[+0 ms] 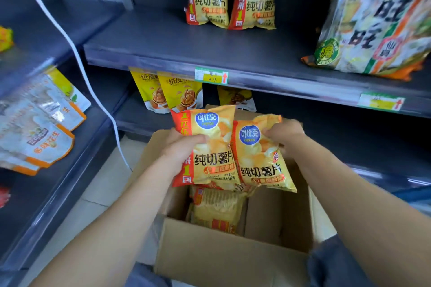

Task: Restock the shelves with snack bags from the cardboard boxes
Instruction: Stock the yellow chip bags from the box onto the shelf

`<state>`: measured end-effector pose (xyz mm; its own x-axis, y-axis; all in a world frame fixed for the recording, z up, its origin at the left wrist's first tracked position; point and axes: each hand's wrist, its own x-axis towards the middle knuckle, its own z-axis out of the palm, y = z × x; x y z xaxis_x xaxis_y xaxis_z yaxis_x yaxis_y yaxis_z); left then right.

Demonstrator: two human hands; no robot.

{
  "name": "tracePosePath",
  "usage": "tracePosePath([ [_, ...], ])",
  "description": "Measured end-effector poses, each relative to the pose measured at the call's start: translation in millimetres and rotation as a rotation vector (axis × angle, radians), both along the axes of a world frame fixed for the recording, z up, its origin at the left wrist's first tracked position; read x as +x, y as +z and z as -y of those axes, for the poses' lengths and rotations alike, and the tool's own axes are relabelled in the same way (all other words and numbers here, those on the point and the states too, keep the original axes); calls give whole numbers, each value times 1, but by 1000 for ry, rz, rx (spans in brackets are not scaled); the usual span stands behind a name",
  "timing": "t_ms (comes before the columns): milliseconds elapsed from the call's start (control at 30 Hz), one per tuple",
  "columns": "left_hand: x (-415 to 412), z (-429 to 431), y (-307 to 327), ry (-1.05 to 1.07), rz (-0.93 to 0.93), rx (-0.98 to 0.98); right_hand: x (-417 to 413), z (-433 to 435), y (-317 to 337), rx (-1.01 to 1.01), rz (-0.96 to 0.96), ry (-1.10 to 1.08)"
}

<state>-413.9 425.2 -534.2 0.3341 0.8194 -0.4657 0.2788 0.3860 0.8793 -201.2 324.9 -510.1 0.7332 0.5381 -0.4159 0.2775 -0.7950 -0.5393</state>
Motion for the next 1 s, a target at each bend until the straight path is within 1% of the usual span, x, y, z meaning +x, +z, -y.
tracePosePath([
  [67, -9, -5, 31, 2, 48, 72, 6, -3, 23, 191, -125, -128],
  [100, -13, -7, 47, 8, 87, 100, 9, -4, 37, 255, -182, -154],
  [200, -19, -13, 93, 1, 191, 182, 14, -8, 83, 417, -248, -105],
  [300, -16, -23, 135, -5, 266, 261, 23, -19, 129, 541, -218, -142],
  [467, 6, -51, 195, 49, 321, 447, 35, -44, 199, 747, -209, -223],
  [567, 30, -68, 218, 92, 338, 535, 47, -62, 216, 848, -199, -148],
  [633, 47, -81, 224, 116, 334, 562, 58, -75, 219, 909, -229, -127],
  [733, 72, -104, 216, 128, 314, 588, 76, -95, 211, 921, -275, -248],
  [800, 86, -120, 204, 134, 292, 601, 89, -108, 199, 906, -281, -274],
  [933, 109, -154, 168, 122, 141, 604, 111, -125, 166, 931, -259, -240],
  [1000, 119, -165, 152, 95, 32, 603, 118, -128, 153, 967, -278, -211],
])
